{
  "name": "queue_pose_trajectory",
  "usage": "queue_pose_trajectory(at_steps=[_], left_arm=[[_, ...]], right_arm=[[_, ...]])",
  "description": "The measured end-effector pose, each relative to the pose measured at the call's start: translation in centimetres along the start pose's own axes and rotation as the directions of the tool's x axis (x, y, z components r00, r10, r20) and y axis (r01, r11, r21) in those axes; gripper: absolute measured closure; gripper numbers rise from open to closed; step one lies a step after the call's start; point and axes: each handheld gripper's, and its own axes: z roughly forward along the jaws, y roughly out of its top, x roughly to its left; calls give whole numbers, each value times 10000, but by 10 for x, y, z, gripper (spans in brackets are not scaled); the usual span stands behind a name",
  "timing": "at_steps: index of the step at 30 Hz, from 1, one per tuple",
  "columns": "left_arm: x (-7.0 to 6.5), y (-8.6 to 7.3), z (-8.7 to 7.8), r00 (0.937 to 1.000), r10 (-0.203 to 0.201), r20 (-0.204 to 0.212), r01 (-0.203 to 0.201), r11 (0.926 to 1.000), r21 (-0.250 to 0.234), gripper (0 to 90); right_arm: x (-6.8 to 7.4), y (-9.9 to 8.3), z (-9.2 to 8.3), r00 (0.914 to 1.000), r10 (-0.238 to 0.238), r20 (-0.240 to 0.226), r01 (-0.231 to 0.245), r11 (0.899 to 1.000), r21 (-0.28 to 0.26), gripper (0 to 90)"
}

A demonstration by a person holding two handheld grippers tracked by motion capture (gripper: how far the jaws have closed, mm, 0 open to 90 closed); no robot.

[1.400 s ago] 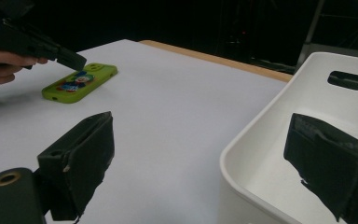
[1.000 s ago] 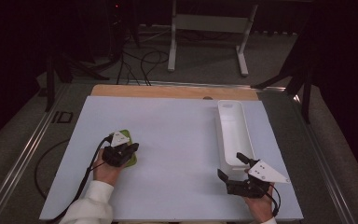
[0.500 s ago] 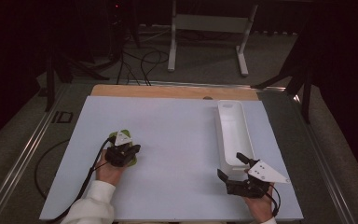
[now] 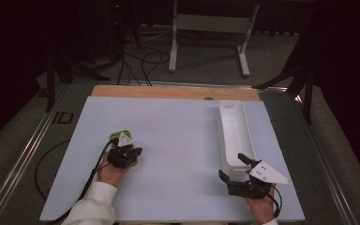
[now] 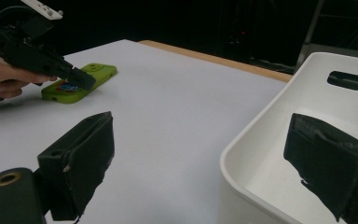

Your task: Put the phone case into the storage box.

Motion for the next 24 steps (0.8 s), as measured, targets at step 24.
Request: queue_pose_trajectory(at_steps=[24], left_arm=[[4,-7,-1,9992,-317,-263,328,9986,413,900]], right_arm=[[-1,0,0,10000,4,-12,-4,10000,8,85]])
